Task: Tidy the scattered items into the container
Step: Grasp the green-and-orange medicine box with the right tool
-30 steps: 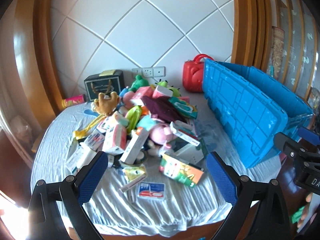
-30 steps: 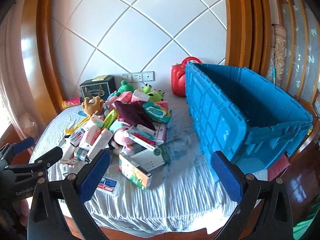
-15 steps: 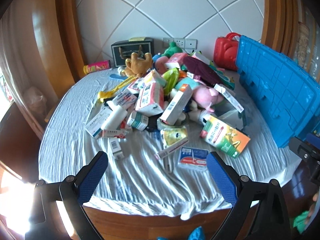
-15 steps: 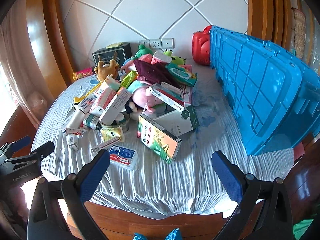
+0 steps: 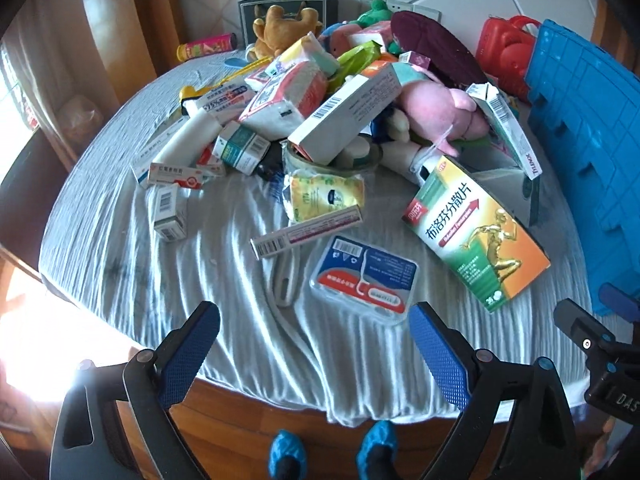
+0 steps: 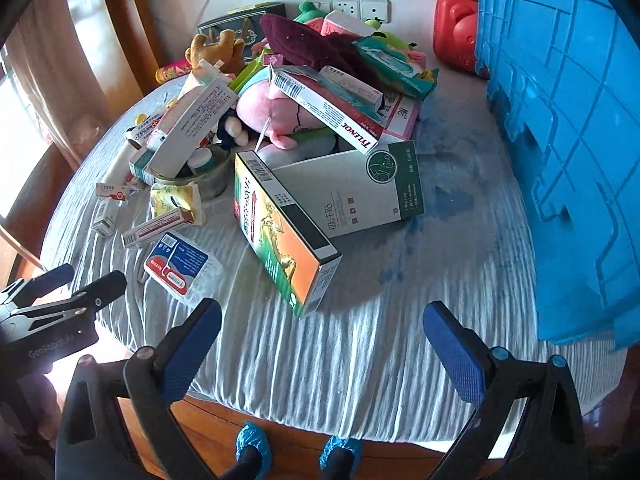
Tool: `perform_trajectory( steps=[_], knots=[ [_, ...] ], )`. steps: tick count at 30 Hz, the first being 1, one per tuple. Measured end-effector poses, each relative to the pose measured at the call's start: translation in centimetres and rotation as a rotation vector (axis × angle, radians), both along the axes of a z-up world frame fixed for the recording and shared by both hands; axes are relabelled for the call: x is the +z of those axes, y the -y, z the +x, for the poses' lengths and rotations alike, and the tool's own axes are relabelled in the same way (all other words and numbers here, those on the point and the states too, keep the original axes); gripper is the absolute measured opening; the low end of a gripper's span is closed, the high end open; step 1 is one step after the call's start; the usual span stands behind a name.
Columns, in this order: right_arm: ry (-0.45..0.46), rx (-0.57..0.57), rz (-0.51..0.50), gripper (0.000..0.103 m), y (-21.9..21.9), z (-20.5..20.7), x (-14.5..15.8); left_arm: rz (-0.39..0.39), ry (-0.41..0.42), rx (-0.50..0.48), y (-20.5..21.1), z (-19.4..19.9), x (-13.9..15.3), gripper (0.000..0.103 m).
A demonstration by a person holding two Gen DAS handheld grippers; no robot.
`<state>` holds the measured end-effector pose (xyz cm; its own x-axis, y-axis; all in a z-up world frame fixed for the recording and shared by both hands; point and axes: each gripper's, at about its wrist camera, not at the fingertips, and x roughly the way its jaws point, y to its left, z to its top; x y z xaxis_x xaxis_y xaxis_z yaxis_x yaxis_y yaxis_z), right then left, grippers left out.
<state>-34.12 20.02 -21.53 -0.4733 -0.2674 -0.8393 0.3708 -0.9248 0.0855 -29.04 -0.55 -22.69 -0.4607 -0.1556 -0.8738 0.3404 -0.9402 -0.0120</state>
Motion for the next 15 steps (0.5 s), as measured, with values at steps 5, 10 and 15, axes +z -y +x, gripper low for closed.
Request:
perform_trajectory(
  steps=[5,10,15],
  knots=[
    [0.019,0.093,-0.030,0.084,-1.1,-2.7,-1.6,0.040,0.019,0.138,-2.1,-1.9,-2.8,0.092],
    [0.001,0.148,-0.084,0.084,-1.6,-3.5,-2.5,0.049,0.016,0.157,-3.8,-3.6,-5.9,0.082],
    [0.020,0.175,-0.085,0.070,0.6,-3.7,-4.5,0.005,0.053,0.133,-2.7,-3.2,-8.3,0.058]
  ],
)
